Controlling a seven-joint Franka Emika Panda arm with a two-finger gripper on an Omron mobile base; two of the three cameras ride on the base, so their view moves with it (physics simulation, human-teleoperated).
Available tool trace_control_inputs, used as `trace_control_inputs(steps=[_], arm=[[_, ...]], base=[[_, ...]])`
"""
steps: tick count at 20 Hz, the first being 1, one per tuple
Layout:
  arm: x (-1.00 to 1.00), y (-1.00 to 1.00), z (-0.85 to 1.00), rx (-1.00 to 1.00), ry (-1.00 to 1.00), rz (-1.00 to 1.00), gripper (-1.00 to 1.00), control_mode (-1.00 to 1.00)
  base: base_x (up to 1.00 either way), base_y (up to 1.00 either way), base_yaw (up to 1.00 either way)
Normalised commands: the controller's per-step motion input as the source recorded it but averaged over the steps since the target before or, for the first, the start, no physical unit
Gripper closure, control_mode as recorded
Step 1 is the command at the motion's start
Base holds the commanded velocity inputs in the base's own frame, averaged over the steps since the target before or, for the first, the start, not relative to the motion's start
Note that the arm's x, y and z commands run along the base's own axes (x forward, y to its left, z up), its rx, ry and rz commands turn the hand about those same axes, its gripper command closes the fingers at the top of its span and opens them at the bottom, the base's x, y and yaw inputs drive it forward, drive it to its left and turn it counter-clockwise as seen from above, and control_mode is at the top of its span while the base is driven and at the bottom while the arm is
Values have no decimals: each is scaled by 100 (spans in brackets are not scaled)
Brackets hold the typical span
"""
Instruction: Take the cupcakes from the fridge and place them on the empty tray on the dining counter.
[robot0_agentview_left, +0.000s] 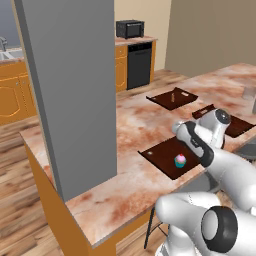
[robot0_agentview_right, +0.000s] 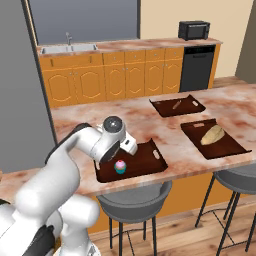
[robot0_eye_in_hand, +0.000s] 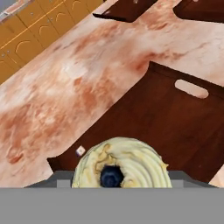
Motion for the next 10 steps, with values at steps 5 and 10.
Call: trace_control_inputs(steps=[5, 10], arm=[[34, -23, -14, 0, 7, 0, 100, -100], [26, -27, -7, 0, 18, 0, 100, -100]], base=[[0, 0, 0], [0, 0, 0]])
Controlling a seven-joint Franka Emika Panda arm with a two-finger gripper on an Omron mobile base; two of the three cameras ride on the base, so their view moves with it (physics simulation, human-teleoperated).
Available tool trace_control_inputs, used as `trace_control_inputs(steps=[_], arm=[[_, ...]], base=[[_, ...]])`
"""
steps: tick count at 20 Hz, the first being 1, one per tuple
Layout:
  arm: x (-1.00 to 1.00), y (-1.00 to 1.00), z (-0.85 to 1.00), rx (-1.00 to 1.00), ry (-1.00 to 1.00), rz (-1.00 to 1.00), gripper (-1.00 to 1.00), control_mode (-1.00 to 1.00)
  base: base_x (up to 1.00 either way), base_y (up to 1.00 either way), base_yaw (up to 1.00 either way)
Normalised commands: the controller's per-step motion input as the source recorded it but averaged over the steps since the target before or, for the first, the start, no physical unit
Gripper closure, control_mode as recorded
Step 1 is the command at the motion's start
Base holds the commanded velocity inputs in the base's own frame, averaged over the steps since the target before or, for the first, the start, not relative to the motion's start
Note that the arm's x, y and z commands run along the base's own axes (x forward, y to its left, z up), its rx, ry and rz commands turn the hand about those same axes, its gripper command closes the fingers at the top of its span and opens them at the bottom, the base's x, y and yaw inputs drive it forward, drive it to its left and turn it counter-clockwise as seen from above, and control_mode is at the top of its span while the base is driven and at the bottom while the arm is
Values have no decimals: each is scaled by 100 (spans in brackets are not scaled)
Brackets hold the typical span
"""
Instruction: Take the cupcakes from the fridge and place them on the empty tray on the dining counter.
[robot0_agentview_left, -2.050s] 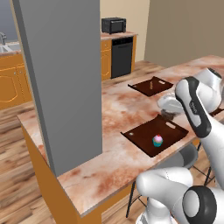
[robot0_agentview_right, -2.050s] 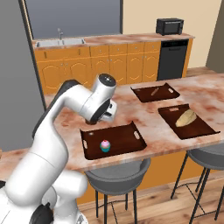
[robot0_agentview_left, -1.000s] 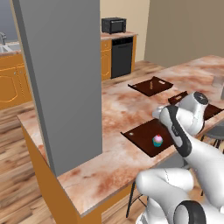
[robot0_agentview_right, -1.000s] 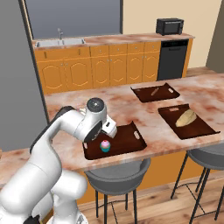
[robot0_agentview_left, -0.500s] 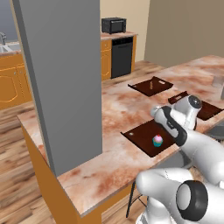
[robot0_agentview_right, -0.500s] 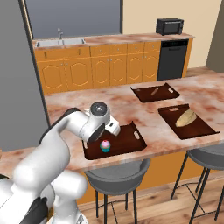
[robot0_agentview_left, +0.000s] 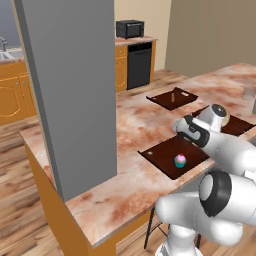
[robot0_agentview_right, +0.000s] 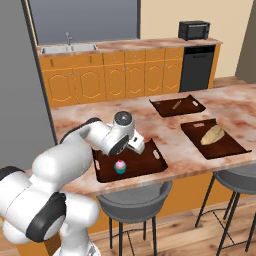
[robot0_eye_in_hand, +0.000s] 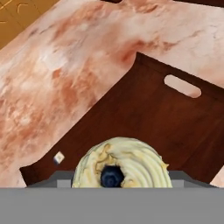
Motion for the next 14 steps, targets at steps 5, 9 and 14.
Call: trace_control_inputs(steps=[5, 9, 14], arm=[[19, -8, -8, 0, 20, 0, 100, -100], [11, 0, -14, 0, 13, 0, 100, -100], [2, 0, -26, 0, 2, 0, 100, -100]], base=[[0, 0, 0], [0, 0, 0], [0, 0, 0]])
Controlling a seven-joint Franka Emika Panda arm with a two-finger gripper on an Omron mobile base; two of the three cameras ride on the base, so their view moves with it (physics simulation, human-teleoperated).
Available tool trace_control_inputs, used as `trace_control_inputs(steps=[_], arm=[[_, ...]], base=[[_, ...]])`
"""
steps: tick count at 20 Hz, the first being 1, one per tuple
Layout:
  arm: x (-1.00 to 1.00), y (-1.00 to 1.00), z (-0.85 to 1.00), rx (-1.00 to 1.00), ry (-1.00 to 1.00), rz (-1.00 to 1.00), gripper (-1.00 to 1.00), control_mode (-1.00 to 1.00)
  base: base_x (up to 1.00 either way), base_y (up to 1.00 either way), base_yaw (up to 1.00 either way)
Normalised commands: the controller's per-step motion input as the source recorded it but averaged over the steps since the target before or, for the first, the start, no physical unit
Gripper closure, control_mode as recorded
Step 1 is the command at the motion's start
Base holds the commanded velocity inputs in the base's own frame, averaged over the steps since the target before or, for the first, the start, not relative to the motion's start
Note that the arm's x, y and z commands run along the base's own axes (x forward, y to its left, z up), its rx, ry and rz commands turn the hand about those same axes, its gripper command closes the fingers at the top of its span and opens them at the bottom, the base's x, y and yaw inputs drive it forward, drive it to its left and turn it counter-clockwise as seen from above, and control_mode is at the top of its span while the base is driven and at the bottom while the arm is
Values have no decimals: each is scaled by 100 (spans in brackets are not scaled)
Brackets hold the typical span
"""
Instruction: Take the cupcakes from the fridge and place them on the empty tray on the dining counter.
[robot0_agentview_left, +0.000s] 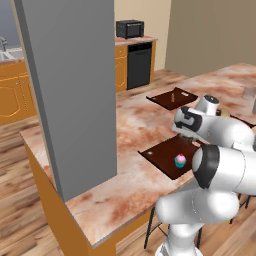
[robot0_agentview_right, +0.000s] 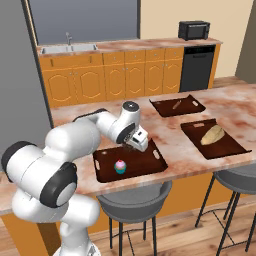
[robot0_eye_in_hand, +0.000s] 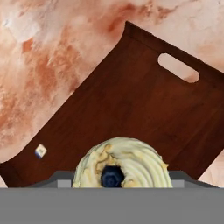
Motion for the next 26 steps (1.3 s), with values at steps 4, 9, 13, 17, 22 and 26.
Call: trace_control_inputs(steps=[4, 9, 13, 17, 22, 26], arm=[[6, 0, -35, 0, 0, 0, 100, -100], [9, 0, -28, 0, 0, 0, 100, -100], [26, -2, -21, 0, 0, 0, 100, -100], [35, -9, -21, 0, 0, 0, 100, -100], [30, -14, -25, 0, 0, 0, 100, -100], [26, -22, -24, 0, 0, 2, 100, -100]], base=[[0, 0, 0], [0, 0, 0], [0, 0, 0], [0, 0, 0], [0, 0, 0], [0, 0, 0]])
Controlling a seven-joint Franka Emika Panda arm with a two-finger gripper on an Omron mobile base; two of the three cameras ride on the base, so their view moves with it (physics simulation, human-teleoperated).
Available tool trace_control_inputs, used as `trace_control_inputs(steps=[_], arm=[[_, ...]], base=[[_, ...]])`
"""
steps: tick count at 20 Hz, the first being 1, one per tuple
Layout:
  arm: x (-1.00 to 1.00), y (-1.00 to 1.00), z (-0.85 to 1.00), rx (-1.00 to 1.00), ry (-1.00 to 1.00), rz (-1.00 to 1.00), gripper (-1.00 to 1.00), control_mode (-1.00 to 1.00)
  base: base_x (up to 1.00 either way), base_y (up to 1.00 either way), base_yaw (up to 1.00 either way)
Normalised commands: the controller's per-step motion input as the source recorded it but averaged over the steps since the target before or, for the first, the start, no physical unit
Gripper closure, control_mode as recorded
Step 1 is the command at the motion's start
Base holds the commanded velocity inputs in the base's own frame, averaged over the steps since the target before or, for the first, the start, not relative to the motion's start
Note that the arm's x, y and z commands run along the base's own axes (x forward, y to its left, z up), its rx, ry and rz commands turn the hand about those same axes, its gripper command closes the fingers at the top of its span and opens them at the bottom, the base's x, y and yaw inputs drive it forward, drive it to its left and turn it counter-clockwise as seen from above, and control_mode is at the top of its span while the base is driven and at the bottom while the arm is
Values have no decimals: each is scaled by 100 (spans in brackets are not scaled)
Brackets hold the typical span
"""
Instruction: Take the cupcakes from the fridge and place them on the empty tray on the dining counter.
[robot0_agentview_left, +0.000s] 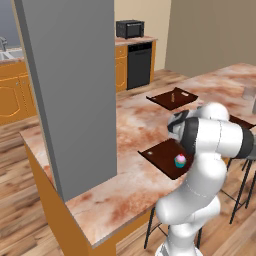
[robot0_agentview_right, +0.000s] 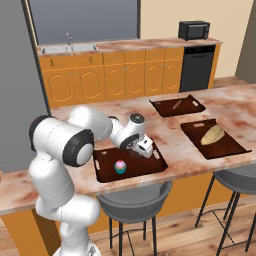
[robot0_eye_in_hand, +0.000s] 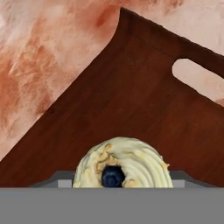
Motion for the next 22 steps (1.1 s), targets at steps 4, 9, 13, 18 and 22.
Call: trace_control_inputs(steps=[4, 9, 13, 18, 22], arm=[[14, -10, -28, 0, 0, 1, 100, -100], [13, 0, -24, -1, 0, 0, 100, -100], [12, 0, -23, 0, 0, 0, 100, -100], [3, 0, -15, 0, 2, 0, -100, -100], [-19, 0, 12, 0, -3, 2, -100, -100]], base=[[0, 0, 0], [0, 0, 0], [0, 0, 0], [0, 0, 0], [0, 0, 0]])
